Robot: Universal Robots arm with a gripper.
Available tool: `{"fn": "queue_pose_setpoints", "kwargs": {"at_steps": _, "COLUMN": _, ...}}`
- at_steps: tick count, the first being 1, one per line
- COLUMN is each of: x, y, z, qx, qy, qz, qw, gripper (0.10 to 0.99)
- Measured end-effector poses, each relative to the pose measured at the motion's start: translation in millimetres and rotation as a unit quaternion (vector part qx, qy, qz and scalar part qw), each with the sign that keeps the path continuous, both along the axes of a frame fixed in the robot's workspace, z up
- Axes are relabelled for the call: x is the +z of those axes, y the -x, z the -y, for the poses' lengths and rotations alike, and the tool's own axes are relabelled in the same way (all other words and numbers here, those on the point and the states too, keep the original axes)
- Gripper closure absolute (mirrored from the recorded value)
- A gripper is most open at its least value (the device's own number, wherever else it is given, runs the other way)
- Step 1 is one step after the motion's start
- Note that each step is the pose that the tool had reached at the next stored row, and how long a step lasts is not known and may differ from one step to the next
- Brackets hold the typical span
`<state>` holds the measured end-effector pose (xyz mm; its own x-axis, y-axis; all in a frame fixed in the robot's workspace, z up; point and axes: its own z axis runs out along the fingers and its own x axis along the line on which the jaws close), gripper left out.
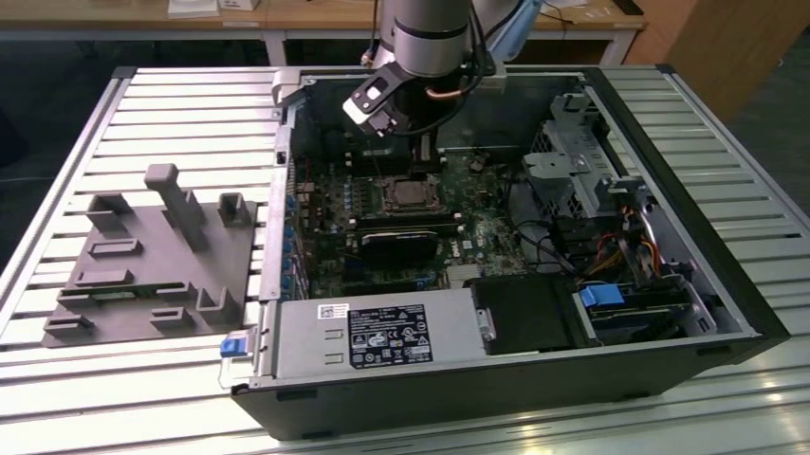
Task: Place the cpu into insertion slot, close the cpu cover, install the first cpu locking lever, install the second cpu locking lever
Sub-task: 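Close the cpu cover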
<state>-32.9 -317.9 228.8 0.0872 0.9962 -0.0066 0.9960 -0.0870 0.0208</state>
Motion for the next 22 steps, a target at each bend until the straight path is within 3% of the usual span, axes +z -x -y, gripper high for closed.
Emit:
{"fn": "queue_pose_setpoints", "kwargs": {"at_steps": 8, "x": -6.8, "y": 3.5, "z": 0.5, "qx": 0.000, "qy": 0.0001, "qz": 0.0002, "qw": 1.0000, "gripper": 0.984}}
{"fn": "queue_pose_setpoints", "kwargs": {"at_steps": 14, "x": -8.5, "y": 5.5, "z": 3.8, "qx": 0.000, "qy": 0.0000, "qz": 0.0004, "qw": 1.0000, "gripper": 0.984}}
{"fn": "queue_pose_setpoints", "kwargs": {"at_steps": 22, "x": -8.5, "y": 5.8, "z": 3.9, "qx": 0.005, "qy": 0.0000, "qz": 0.0005, "qw": 1.0000, "gripper": 0.984}}
